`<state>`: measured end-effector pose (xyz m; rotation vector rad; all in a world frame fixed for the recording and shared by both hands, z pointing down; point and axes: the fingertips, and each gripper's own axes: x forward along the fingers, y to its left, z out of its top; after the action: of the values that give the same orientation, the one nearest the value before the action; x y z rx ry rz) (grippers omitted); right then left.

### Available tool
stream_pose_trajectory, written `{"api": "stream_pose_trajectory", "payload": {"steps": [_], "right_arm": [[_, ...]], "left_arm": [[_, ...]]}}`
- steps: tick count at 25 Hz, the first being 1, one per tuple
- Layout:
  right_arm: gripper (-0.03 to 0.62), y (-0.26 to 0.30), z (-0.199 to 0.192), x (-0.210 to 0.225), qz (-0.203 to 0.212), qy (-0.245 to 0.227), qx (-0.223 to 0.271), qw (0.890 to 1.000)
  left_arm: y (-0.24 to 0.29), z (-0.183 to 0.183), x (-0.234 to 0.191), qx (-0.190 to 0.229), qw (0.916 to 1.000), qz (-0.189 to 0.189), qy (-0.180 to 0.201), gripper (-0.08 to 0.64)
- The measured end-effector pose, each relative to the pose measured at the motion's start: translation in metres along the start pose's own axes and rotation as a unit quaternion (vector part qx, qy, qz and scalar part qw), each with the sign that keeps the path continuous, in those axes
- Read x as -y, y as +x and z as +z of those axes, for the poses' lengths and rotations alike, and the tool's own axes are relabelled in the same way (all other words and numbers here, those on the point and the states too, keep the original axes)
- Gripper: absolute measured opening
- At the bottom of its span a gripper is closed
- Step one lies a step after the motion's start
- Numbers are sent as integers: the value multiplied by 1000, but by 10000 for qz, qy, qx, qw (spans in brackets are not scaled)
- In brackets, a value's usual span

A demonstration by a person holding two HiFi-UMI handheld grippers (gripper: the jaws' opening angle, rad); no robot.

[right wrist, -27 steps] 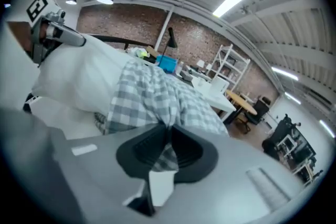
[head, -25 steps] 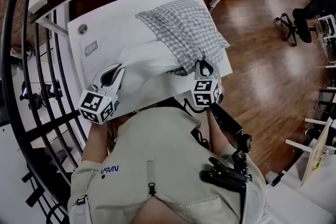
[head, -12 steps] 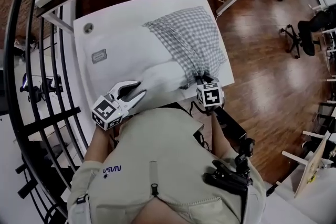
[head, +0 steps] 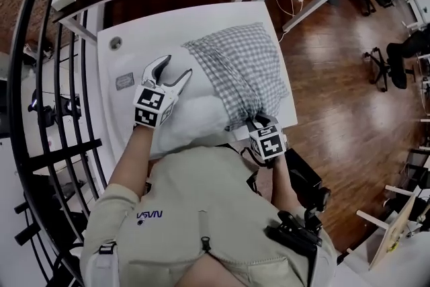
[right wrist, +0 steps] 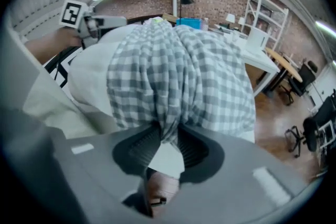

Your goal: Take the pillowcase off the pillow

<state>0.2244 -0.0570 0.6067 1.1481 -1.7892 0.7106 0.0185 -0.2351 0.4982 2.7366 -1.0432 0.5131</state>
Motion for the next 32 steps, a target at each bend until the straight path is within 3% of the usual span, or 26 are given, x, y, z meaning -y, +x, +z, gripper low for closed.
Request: {"api": "stream_pose_trajectory", "payload": {"steps": [2, 4, 7, 9, 11, 14, 17, 19, 20, 21, 22, 26, 28, 30, 32], "right_arm": [[104, -15, 11, -4, 249, -373, 45, 9990], [104, -36, 36, -9, 504, -703, 343, 9957], [97, -69, 107, -17, 902, -867, 1409, 9821], [97, -78, 161, -18, 1035, -832, 2113, 9683], [103, -67, 206, -17, 981, -920, 2430, 9607], [156, -25, 248, -22, 859, -1315, 2117, 9646], [229, 21, 258, -38, 878, -1785, 1271, 9717], [229, 44, 253, -49, 921, -2071, 763, 9710], [179, 50, 251, -54, 910, -2153, 628, 9703], [60, 52, 252, -55, 809, -2202, 585, 9703], [30, 50, 257, -49, 556, -2241, 617, 9710], [23, 27, 291, 23, -853, -2083, 1105, 9681], [23, 16, 291, 70, -1388, -1726, 1193, 9678], [25, 7, 284, 108, -1742, -1420, 1277, 9660], [25, 6, 273, 134, -1932, -1180, 1334, 9649]], "left_arm": [[19, -30, 3, -641, 9979, -34, 25, 225], [21, -42, 14, -875, 9961, -116, 10, 170], [12, -43, 36, -864, 9958, -253, 167, 67], [4, -43, 49, -740, 9963, -341, 273, 44], [-6, -41, 59, -579, 9970, -403, 321, 38], [-22, -37, 75, -398, 9975, -464, 344, 37], [-35, -33, 85, -276, 9980, -476, 317, 35], [-44, -30, 85, -227, 9984, -424, 282, 34], [-49, -28, 84, -194, 9986, -408, 263, 34], [-54, -25, 84, -134, 9988, -402, 247, 34], [-60, -21, 84, -43, 9989, -404, 237, 32], [-91, 5, 88, 527, 9974, -493, 86, 29], [-111, 10, 83, 805, 9946, -544, -359, 29], [-128, 8, 69, 963, 9905, -514, -841, 28], [-132, 0, 54, 983, 9883, -482, -1061, 29]]}}
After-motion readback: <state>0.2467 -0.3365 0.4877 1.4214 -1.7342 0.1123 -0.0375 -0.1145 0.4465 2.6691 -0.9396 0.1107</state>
